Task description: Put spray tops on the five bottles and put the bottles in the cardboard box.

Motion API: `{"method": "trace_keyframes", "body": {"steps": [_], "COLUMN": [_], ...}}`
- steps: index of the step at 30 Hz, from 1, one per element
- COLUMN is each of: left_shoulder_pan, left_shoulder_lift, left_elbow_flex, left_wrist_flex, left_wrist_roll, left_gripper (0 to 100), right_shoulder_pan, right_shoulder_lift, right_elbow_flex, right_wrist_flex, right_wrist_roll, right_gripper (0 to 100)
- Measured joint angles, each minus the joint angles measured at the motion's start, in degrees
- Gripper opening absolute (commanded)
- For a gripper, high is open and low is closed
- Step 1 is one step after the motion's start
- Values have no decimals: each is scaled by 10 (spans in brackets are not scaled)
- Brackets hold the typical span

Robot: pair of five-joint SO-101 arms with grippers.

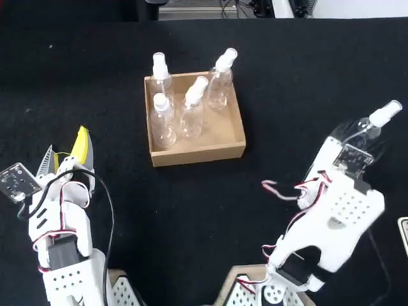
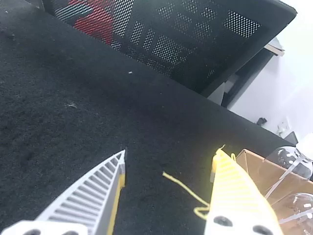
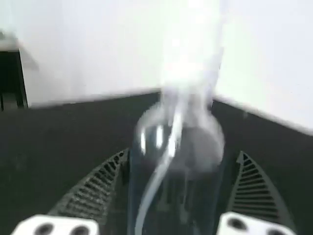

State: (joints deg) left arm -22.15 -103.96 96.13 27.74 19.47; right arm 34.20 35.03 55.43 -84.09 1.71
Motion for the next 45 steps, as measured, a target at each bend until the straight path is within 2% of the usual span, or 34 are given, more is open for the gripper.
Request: {"method": "trace_keyframes", "body": {"steps": [3, 10, 12, 45], "left_shoulder_pan": [0, 0, 0, 0], "left_shoulder_lift": [0, 0, 0, 0], "left_elbow_flex": [0, 0, 0, 0], "left_wrist_flex": [0, 0, 0, 0], "left_wrist_roll": [0, 0, 0, 0], "left_gripper": [266, 266, 266, 266], "right_shoulder_pan": [-8, -9, -9, -9], "right_shoulder_lift": [-64, -189, -199, -200], "right_elbow_flex": [35, 41, 41, 41], "right_wrist_flex": [18, 193, 214, 248], "right_wrist_roll": [-17, -49, -51, -51], "right_gripper": [273, 273, 273, 272]}}
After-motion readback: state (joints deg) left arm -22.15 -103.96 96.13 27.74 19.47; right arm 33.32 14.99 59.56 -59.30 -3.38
